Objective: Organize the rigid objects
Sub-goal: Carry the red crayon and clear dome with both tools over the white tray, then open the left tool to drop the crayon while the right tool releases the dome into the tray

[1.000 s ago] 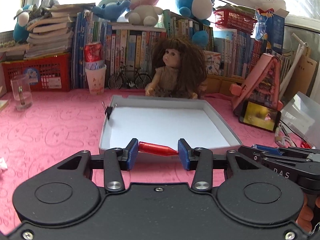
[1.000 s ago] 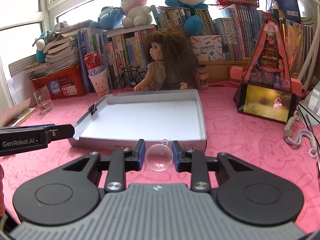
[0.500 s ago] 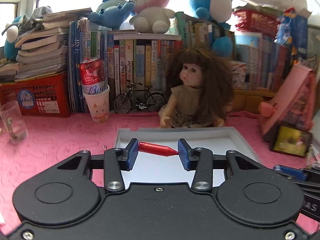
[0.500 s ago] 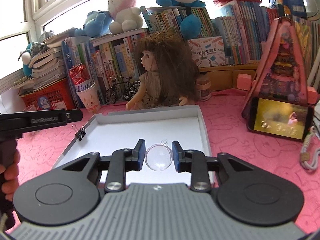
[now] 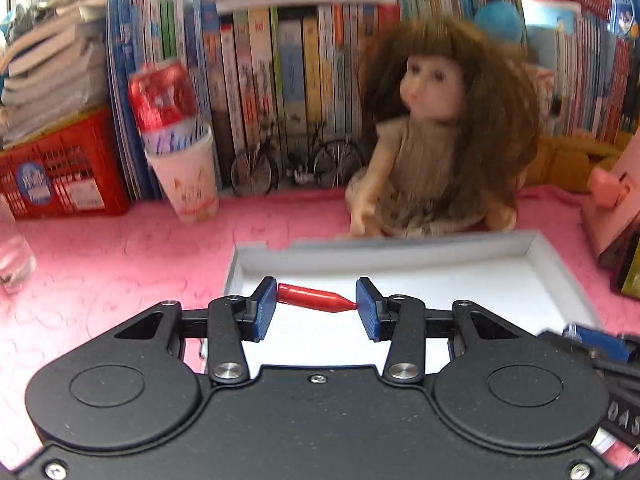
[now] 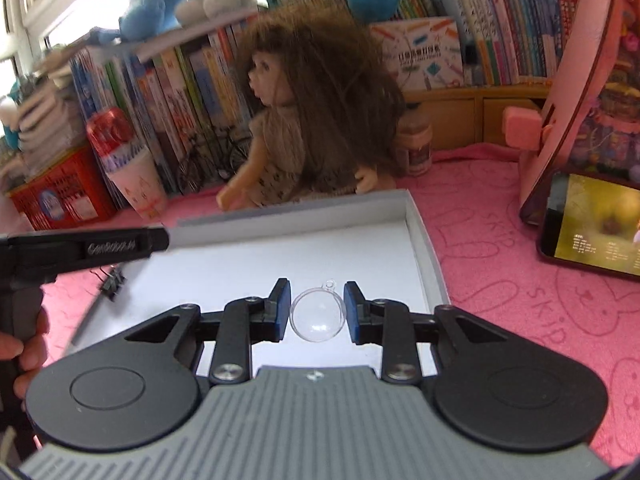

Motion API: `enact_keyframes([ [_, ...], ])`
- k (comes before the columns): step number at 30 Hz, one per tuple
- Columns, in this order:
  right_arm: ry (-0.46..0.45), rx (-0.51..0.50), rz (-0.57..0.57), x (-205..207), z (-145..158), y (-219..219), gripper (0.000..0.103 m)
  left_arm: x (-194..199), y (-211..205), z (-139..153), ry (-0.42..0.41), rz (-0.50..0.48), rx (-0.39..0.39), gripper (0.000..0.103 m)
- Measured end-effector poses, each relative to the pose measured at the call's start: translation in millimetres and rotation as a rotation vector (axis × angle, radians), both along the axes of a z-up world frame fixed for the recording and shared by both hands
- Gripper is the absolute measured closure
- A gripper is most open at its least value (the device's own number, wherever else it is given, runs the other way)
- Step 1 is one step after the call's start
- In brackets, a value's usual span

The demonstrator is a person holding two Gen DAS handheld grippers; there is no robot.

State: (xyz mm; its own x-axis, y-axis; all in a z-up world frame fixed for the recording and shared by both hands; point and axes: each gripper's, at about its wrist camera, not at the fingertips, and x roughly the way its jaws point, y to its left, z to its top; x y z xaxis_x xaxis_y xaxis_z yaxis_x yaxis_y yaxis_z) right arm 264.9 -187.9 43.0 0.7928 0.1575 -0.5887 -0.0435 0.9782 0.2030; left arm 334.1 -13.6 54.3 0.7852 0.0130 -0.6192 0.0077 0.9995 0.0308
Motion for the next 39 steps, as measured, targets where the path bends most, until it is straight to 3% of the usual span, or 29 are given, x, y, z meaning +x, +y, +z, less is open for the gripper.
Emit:
enact_keyframes([
  [5, 0.030, 0.021, 0.009, 5, -12, 0, 0.069, -6, 1, -20, 0.046, -0.004, -0.007, 0.062],
  [18, 0.065, -0.041, 0.036, 9, -25, 8, 0.069, -11, -3, -41, 0.097, -0.026, 0.009, 0.062],
  [25, 0.069, -0.051, 0.040, 9, -24, 9, 0.065, -15, -5, -42, 0.090, -0.033, 0.012, 0.061],
  [27, 0.065, -0.045, 0.044, 7, -23, 9, 0.054, -16, -5, -39, 0.093, -0.039, 0.009, 0.060],
  [29, 0.052, -0.041, 0.053, 4, -19, 8, 0.044, -20, -5, -36, 0.083, -0.046, 0.008, 0.054],
  [34, 0.019, -0.047, 0.074, -8, -6, 7, 0.034, -39, -2, -19, 0.033, -0.063, 0.016, 0.030],
  [39, -0.052, -0.084, 0.097, -33, 9, 7, 0.020, -66, 3, -1, -0.029, -0.082, 0.023, 0.020],
])
